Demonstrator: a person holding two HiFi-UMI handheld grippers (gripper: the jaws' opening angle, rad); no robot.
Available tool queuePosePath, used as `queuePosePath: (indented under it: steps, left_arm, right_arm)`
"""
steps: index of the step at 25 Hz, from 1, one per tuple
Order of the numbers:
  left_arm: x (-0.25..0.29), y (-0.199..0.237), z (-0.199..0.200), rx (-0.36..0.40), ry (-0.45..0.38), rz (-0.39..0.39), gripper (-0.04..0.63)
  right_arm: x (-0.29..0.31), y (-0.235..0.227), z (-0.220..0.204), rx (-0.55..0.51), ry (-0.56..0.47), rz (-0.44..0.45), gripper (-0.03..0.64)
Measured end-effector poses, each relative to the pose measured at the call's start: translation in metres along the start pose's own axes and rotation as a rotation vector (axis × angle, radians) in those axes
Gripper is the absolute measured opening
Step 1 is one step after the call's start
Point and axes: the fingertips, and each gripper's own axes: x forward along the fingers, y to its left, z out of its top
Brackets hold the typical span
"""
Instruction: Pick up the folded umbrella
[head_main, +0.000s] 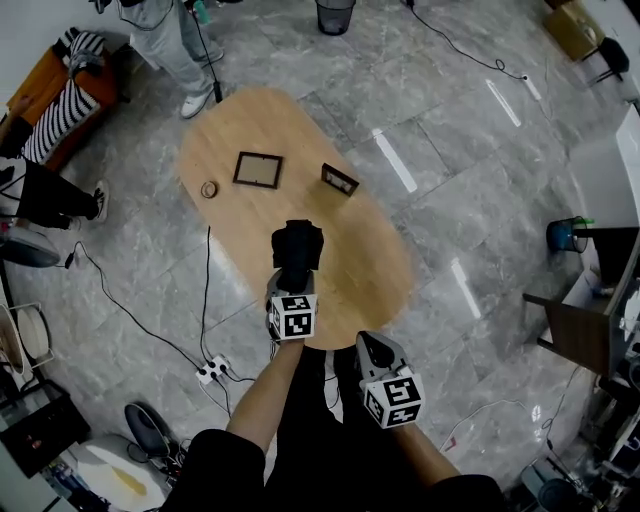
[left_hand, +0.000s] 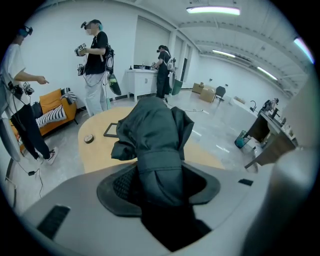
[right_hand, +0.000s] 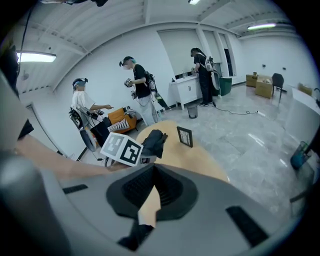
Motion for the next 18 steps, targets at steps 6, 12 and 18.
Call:
queuePosePath:
  steps: [6, 12, 18]
  left_arm:
    - [-0.056, -0.017, 0.027, 0.033, -0.046, -0.029, 0.224]
    - [-0.120, -0.040, 0.050, 0.047, -0.115, -0.070, 0.224]
    - [-0.176, -0.064, 0.058, 0.075, -0.178, -0.073, 0.224]
  right_arm:
    - [-0.019, 0.007, 0.031, 0.000, -0.087, 0.044, 0.011]
    - [-0.045, 0.006, 0.054, -0.017, -0.143, 0.030, 0.011]
    - [-0.068, 0.017, 0.070, -0.045, -0.197, 0.048, 0.011]
